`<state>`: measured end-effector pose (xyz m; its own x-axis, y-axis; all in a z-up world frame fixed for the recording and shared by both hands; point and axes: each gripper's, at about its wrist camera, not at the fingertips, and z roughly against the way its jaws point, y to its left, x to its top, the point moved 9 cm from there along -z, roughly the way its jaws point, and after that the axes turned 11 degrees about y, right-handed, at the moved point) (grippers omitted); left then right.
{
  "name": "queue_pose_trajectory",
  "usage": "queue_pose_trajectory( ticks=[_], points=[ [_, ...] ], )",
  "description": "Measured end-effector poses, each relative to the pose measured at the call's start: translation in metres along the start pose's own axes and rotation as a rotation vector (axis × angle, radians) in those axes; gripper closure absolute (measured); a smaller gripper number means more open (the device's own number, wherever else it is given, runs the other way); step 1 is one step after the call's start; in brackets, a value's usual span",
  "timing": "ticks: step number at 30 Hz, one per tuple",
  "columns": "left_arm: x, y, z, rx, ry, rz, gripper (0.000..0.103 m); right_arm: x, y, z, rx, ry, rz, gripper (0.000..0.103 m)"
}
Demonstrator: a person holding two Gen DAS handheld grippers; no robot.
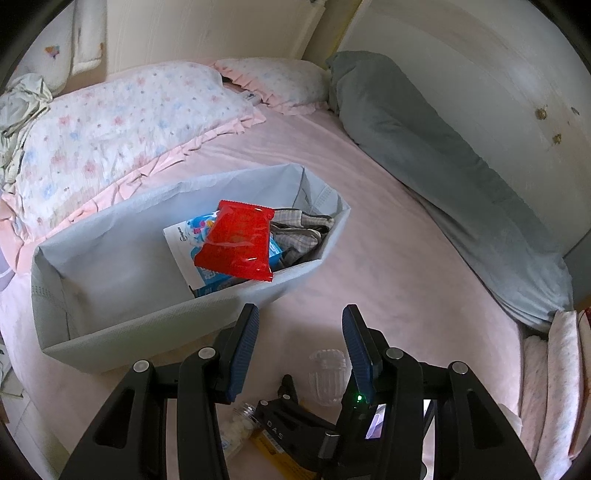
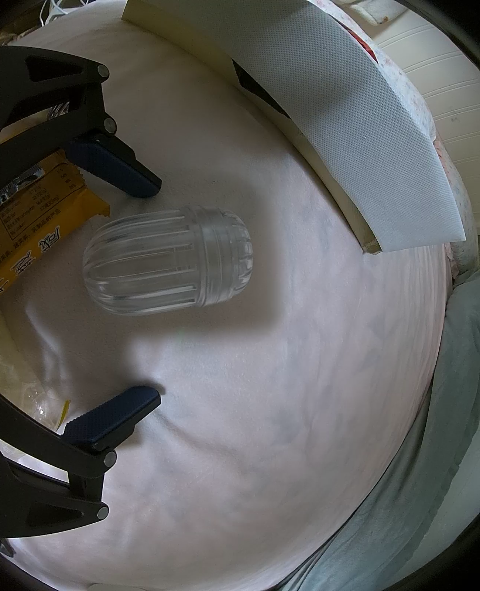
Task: Organize objects
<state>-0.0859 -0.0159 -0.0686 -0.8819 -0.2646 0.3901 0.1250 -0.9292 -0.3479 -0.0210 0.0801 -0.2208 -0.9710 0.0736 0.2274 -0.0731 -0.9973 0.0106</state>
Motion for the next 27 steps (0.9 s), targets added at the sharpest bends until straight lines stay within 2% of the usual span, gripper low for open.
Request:
queue_pose_trajectory(
  ticks=[27],
  points=[
    [-0.0012,0.0078,-0.0028,-0.037,0.033,0.038,0.056,-0.0001,0.0012,-0.0005,0.003,-0.001,0.012,0.000]
  ],
)
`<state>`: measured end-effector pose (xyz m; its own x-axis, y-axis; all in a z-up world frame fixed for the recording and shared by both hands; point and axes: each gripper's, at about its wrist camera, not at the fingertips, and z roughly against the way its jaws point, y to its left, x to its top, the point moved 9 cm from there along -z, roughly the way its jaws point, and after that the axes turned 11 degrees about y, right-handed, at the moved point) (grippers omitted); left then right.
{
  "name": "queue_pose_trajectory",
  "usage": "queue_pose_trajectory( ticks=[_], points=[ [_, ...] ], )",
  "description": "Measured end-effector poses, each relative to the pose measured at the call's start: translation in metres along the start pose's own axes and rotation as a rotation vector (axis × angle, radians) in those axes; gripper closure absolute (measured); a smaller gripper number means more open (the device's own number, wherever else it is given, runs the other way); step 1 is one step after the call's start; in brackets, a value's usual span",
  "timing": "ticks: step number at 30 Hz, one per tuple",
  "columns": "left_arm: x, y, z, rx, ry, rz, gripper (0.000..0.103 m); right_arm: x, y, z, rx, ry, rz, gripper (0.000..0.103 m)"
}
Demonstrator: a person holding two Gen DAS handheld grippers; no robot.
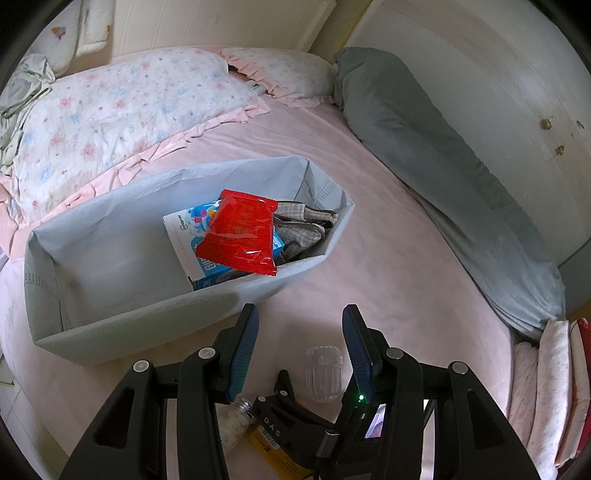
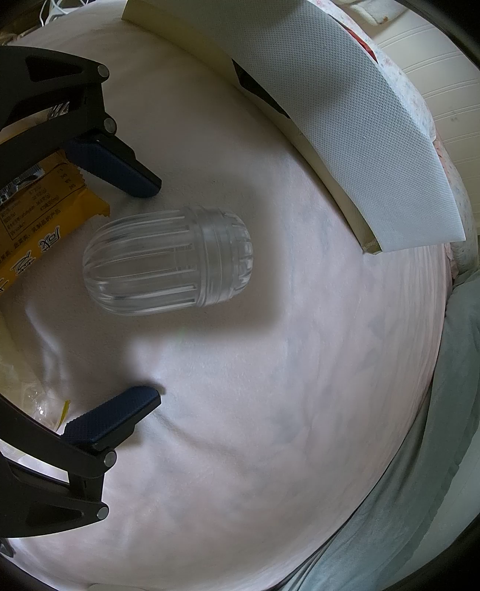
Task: Organize objects
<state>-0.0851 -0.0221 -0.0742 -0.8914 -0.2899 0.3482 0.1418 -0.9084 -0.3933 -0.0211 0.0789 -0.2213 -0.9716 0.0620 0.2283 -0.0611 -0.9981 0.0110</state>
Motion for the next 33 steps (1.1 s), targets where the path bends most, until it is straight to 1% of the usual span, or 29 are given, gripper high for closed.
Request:
queue_pose_trajectory(
  ticks=[33],
  points=[
    [0.0007,0.0011,-0.0028,0.000,0.011,0.004,0.056,-0.0001,0.0012,-0.0007,0.004,-0.001,0.014,0.000]
  ],
)
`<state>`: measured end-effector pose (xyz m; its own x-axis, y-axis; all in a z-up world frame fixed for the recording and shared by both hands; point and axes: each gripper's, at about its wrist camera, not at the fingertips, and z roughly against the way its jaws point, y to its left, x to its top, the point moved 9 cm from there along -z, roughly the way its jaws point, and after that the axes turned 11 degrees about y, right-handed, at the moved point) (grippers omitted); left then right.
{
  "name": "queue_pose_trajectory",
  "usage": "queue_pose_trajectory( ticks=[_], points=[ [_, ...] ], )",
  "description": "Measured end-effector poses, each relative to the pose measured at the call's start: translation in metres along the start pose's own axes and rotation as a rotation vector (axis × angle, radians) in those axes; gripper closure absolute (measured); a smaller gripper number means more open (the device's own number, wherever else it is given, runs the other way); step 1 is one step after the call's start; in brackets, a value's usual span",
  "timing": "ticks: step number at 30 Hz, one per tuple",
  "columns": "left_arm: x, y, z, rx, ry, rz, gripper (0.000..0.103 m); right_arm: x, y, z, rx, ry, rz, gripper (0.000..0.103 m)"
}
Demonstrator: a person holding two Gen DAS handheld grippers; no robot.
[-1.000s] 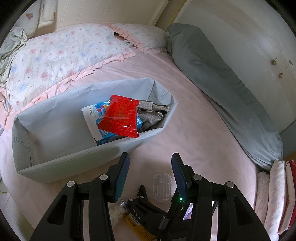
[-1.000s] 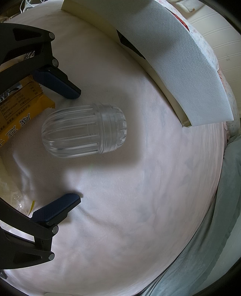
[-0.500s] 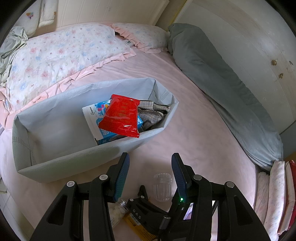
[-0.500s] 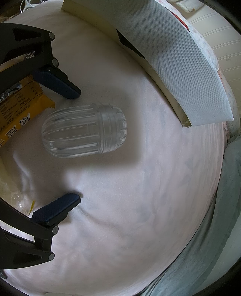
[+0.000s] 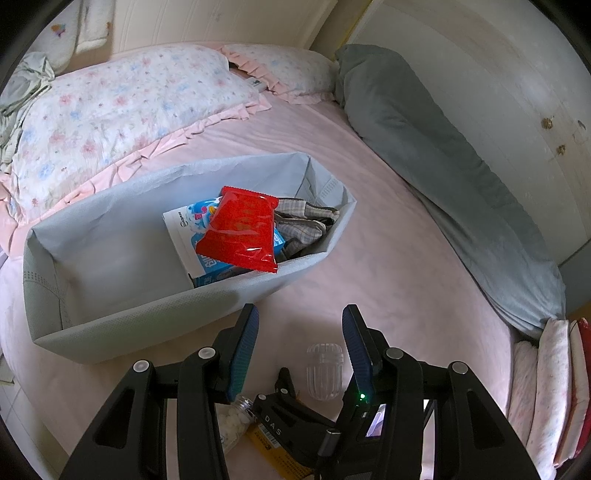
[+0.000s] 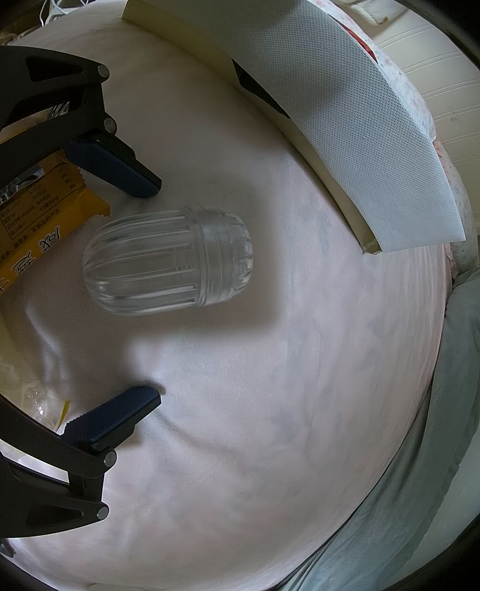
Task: Organize objects
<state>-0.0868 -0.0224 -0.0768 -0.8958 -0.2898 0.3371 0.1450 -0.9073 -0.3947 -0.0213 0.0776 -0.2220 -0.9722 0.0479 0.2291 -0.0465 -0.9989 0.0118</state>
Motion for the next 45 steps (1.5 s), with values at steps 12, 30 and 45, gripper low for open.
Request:
queue_pose_trajectory(
  ticks=[12,30,45],
  points=[
    [-0.0003,0.0004,0.0002,-0.009,0.004,0.010,0.056,0.0001,0.0002,-0.0003,0.001,0.000,0.005,0.000],
    [-0.0013,-0.0023,-0.0017,-0.013,0.011,0.006,0.056,0.0002,0.0006,-0.0006,0.004,0.000,0.014,0.000],
    [-0.0039,-0.0075,-0.0024,-0.009,0.014,-0.009,0.056,0.0003,0.0008,-0.0009,0.005,0.000,0.020,0.000]
  ],
)
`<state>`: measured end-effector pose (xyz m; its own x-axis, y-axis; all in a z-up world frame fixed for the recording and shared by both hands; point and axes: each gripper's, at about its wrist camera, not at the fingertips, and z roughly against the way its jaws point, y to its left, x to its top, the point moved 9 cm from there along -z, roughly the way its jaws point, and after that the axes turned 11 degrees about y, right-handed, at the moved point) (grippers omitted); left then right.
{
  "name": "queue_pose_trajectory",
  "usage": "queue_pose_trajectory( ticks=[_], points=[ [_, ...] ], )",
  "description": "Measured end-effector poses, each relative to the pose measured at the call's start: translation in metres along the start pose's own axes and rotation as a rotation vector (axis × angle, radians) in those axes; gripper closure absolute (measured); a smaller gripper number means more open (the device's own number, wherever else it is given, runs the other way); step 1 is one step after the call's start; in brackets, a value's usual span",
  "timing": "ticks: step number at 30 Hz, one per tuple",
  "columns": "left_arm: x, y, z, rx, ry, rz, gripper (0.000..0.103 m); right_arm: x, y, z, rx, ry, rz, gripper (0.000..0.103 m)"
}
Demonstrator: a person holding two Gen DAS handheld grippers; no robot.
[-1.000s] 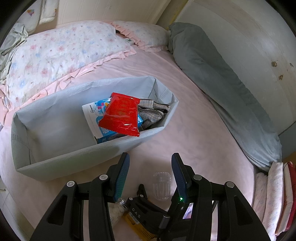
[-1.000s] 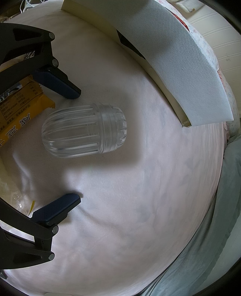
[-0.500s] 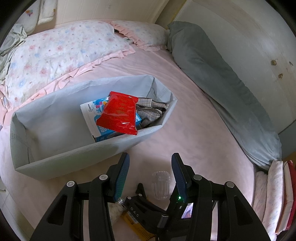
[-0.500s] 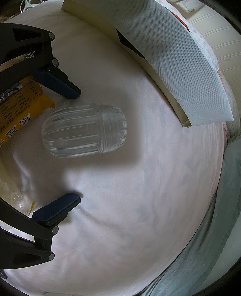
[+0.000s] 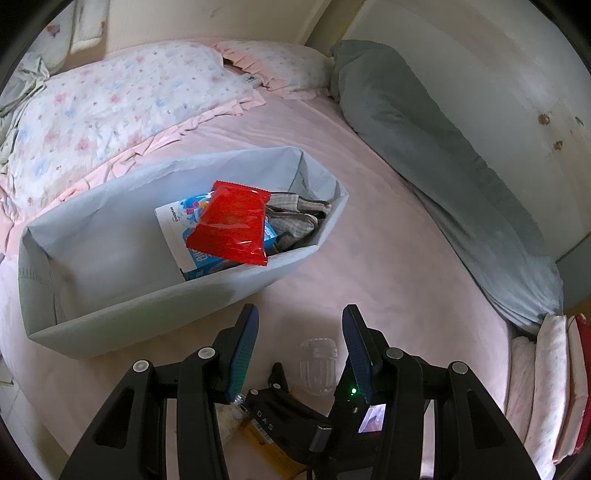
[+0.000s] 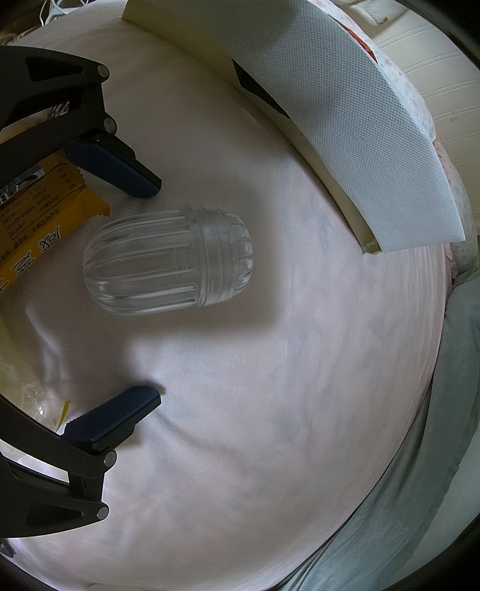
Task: Organize objects
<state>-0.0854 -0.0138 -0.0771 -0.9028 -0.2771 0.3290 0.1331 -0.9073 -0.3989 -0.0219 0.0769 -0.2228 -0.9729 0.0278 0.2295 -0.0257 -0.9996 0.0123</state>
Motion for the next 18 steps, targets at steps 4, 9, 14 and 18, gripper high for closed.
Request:
queue_pose_trajectory(
  ticks=[4,9,14,18],
  points=[
    [0.0006,0.0007,-0.0016,0.002,0.002,0.004,0.056,0.0001,0.0001,-0.0001,0.000,0.000,0.001,0.000],
    [0.0008,-0.0007,-0.0018,0.006,0.001,0.003,0.056,0.0001,0.0001,-0.0002,0.001,0.000,0.004,0.000],
    [0.0004,-0.0032,-0.0021,0.008,0.000,-0.003,0.056,0.0001,0.0001,-0.0003,0.002,0.000,0.005,0.000],
    [0.0003,-0.0048,-0.0021,0.010,-0.002,-0.006,0.056,0.0002,0.0002,-0.0004,0.002,0.000,0.007,0.000]
  ],
)
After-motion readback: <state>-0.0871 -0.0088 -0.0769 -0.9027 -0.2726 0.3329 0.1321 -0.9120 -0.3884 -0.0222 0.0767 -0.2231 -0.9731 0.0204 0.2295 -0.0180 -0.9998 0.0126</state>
